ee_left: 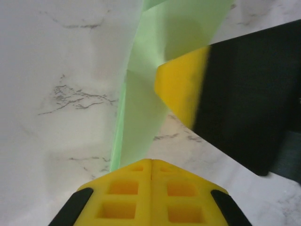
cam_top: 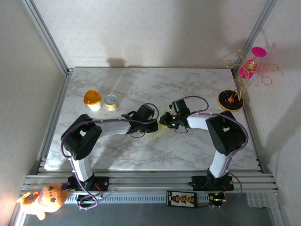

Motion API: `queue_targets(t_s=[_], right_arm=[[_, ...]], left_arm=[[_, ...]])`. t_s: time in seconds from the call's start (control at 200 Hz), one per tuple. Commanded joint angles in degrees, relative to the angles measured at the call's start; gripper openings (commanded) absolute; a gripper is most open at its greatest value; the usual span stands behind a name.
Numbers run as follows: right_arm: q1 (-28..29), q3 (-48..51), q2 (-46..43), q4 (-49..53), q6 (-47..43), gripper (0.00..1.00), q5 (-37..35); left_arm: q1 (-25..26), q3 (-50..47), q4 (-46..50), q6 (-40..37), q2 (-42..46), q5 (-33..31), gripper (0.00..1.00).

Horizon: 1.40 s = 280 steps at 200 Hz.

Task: Fold a paper plane with a square sheet of paper (pick it up from the middle)
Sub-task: Fold the wing for the fifth time at the center of the table.

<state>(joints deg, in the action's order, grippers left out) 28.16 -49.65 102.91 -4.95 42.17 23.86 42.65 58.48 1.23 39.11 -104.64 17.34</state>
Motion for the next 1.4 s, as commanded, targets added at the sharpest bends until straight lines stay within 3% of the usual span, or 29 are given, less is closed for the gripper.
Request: queue_targets(t_s=[0.0, 0.451, 1.077, 1.397], right_arm=[[0.14, 0.52, 0.95, -0.77, 0.83, 0.2, 1.37], [-0.11, -1.12, 0.19, 1.06, -1.67, 0.18, -0.72], [-1.19, -5.41, 2.16, 8.24, -6.12, 0.18, -14.05], [-1.27, -2.62, 3.51, 5.89, -6.05, 0.18, -11.06]], left_arm=[[0.57, 2.24, -2.26, 1.99, -1.86, 1.29, 0.0], [0.67, 1.65, 1.32, 1.11, -5.94, -2.07, 0.0], [1.21, 1.01, 3.6, 0.09, -6.45, -2.22, 0.0], [1.03, 2.64, -3.16, 1.55, -2.38, 1.41, 0.02]])
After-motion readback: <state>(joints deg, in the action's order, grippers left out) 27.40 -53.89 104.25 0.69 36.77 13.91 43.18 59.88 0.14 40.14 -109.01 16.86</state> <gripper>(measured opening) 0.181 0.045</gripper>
